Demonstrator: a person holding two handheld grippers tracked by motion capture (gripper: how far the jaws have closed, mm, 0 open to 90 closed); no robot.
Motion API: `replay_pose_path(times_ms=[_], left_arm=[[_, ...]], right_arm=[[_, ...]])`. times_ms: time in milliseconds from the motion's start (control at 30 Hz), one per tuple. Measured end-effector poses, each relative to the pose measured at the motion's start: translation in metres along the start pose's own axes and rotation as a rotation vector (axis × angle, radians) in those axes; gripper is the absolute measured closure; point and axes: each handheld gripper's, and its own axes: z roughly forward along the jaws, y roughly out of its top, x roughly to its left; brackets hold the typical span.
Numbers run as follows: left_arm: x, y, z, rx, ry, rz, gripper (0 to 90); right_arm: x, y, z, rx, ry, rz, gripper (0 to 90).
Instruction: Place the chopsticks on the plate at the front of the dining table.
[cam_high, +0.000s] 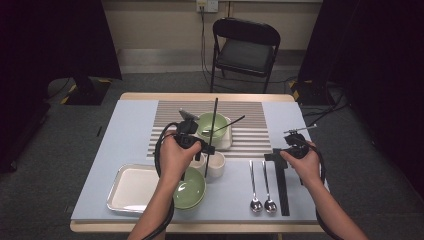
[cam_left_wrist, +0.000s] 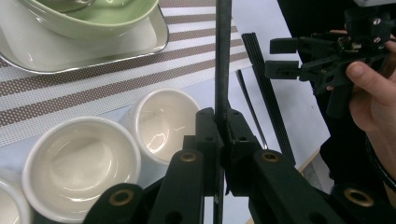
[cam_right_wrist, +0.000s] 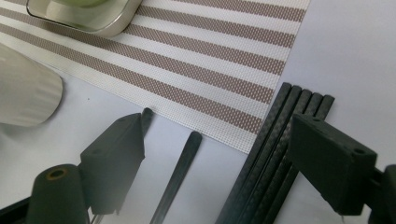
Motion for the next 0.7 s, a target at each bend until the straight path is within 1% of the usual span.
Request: replay_pose_path(times_ms=[67, 100, 133, 200, 267, 300, 333, 367, 400, 433, 500, 567, 600, 633, 700], left_arm=[[0.001, 0.000, -0.002, -0.001, 0.008, 0.001, 86.2], [0.001, 0.001, -0.002, -0.003, 0.001, -0.003, 86.2], [0.002, 0.001, -0.003, -0.003, 0.002, 0.002, 86.2], [0.002, 0.001, -0.003, -0.003, 0.005, -0.004, 86.2], [0.003, 0.002, -0.004, -0.011, 0.010, -0.008, 86.2], [0.004, 0.002, -0.005, -0.005, 0.009, -0.007, 86.2], [0.004, 0.002, -0.005, -0.008, 0.003, -0.011, 86.2], [0.004, 0.002, -0.006, -0.011, 0.006, -0.013, 86.2], [0.005, 0.002, -0.007, -0.011, 0.016, -0.007, 86.2], [0.005, 0.003, -0.008, -0.014, 0.008, -0.007, 86.2], [0.005, 0.003, -0.009, -0.012, 0.011, -0.006, 86.2], [0.006, 0.004, -0.010, -0.015, 0.010, -0.004, 86.2], [0.005, 0.004, -0.011, -0.015, 0.012, -0.012, 86.2], [0.005, 0.004, -0.011, -0.017, 0.015, -0.020, 86.3], [0.007, 0.004, -0.012, -0.016, 0.017, -0.017, 86.2]], right_arm=[[-0.001, -0.002, 0.001, 0.002, -0.010, -0.009, 18.0], [-0.001, -0.003, 0.002, 0.003, -0.017, -0.013, 17.9], [-0.002, -0.003, 0.002, 0.004, -0.025, -0.012, 17.9], [-0.003, -0.005, 0.002, 0.005, -0.023, -0.011, 17.8], [-0.003, -0.006, 0.002, 0.012, -0.036, -0.014, 17.8], [-0.004, -0.007, 0.003, 0.010, -0.039, -0.020, 17.7], [-0.004, -0.007, 0.003, 0.009, -0.035, -0.017, 17.6], [-0.005, -0.008, 0.003, 0.008, -0.036, -0.017, 17.6], [-0.006, -0.009, 0.003, 0.011, -0.037, -0.014, 17.6], [-0.007, -0.009, 0.004, 0.013, -0.038, -0.011, 17.7], [-0.008, -0.010, 0.004, 0.013, -0.039, -0.011, 17.6], [-0.009, -0.011, 0.003, 0.015, -0.052, -0.014, 17.6], [-0.010, -0.011, 0.003, 0.014, -0.048, -0.018, 17.5], [-0.010, -0.012, 0.003, 0.015, -0.051, -0.012, 17.5], [-0.010, -0.013, 0.004, 0.017, -0.065, -0.023, 17.5]])
